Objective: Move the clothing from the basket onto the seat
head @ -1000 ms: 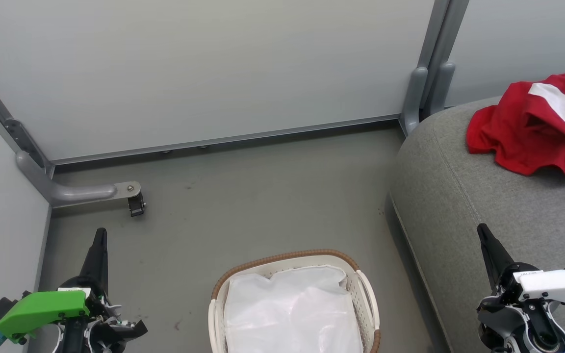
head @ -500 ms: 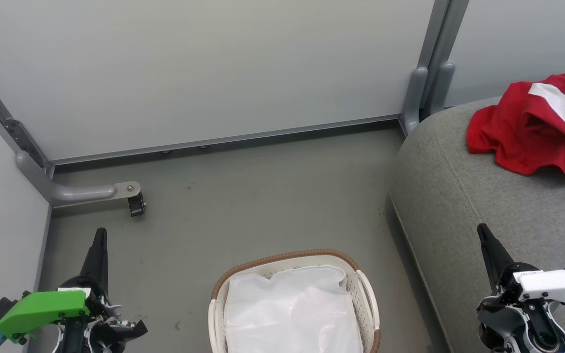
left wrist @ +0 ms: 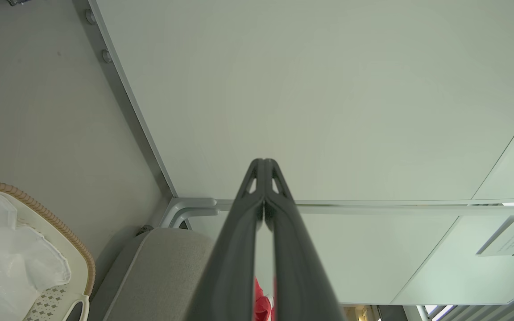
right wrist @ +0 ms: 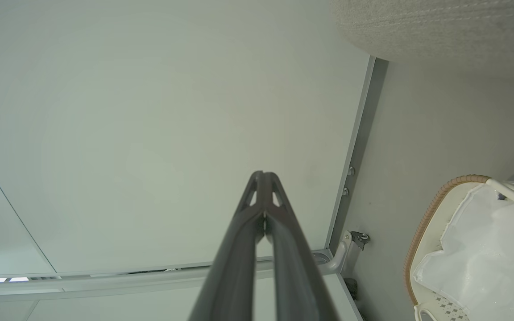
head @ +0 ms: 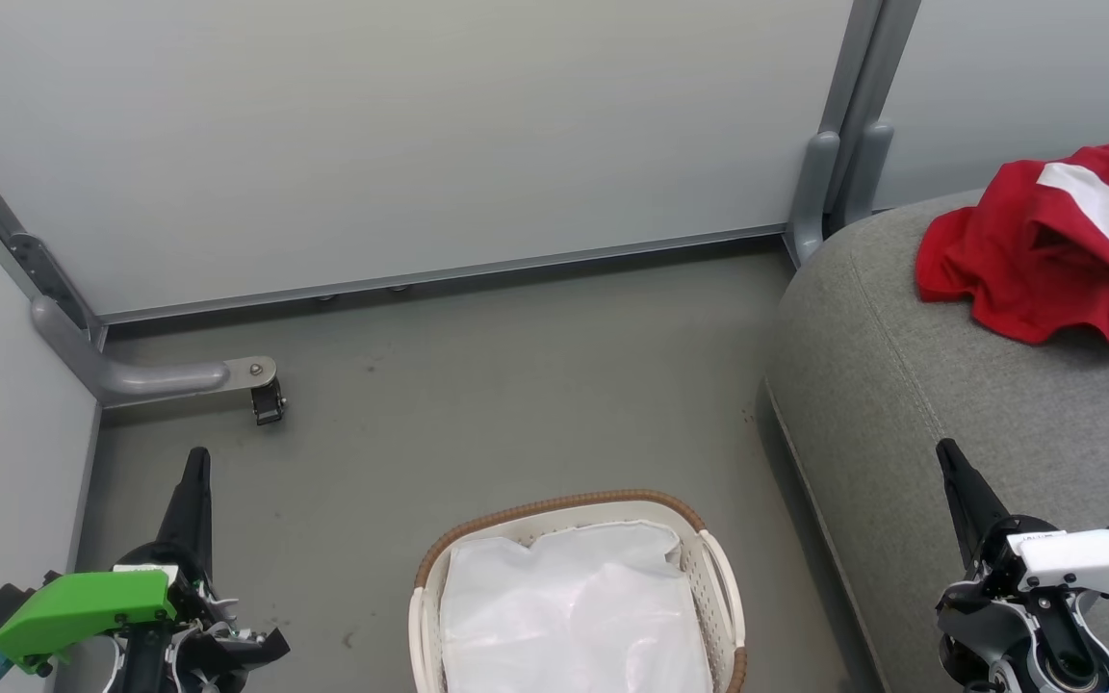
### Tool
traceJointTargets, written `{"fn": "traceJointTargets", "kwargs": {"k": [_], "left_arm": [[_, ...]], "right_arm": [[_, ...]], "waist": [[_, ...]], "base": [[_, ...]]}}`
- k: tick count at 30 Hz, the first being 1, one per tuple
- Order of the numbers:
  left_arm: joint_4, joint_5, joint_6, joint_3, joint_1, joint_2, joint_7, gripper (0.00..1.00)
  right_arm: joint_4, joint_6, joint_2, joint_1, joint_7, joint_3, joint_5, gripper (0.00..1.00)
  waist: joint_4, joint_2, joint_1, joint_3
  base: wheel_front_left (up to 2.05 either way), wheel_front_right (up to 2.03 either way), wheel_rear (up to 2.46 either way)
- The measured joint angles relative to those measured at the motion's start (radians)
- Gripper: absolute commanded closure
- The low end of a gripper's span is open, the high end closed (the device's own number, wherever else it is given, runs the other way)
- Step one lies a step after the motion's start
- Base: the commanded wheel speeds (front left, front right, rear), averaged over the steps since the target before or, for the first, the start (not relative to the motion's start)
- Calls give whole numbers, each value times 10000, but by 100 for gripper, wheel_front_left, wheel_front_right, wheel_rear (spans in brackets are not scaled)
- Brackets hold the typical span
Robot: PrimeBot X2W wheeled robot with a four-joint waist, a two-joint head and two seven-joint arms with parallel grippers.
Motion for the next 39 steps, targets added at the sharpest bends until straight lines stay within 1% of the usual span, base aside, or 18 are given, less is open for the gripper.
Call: {"fn": "traceJointTargets", "kwargs": {"k": [39], "left_arm": [[-2, 0, 0, 0, 0, 0, 0, 100]], "right_arm": [[0, 0, 0, -1, 0, 0, 0, 100]], "waist": [[0, 0, 0, 0]], "base": [[0, 0, 0]]}}
